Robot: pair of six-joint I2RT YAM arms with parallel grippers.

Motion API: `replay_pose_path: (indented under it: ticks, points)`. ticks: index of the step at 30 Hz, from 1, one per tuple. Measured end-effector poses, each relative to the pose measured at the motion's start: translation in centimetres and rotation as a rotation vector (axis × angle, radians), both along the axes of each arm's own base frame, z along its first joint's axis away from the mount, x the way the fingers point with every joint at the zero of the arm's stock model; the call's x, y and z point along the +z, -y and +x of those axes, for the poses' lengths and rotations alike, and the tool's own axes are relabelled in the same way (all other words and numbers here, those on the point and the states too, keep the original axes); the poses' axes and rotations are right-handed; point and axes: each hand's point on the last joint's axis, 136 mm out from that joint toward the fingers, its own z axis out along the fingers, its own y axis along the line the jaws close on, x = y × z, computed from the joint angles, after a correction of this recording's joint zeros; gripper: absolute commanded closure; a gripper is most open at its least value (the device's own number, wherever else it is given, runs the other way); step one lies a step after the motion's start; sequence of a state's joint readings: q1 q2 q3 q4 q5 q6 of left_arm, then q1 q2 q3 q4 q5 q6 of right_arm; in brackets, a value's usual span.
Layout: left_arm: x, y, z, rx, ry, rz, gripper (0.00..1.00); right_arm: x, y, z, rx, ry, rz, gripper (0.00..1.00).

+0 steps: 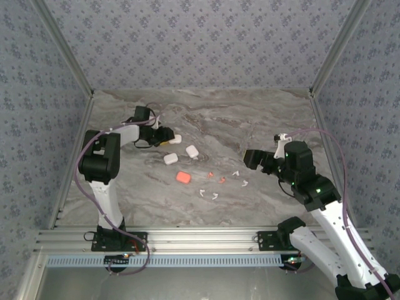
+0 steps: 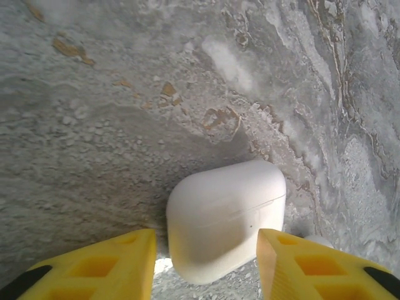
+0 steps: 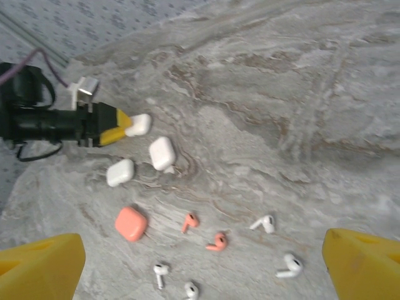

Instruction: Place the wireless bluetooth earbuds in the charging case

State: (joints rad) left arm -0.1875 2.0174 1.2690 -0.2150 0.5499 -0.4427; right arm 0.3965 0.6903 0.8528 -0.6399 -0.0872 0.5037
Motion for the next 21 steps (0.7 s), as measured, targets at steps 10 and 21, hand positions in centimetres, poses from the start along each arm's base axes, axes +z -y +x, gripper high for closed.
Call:
replay_pose_path:
  ticks: [10, 21]
  points:
    - [8.3, -1.0, -1.8, 0.017, 0.194, -0.006, 0.42, -2.8, 0.0, 0.4, -0.007, -0.126, -0.1, 0.0]
    - [17.3, -4.2, -9.4, 0.095, 0.506, 0.022, 0.2, -8.6, -5.7, 3.4, 0.129, -0.274, -0.325, 0.02]
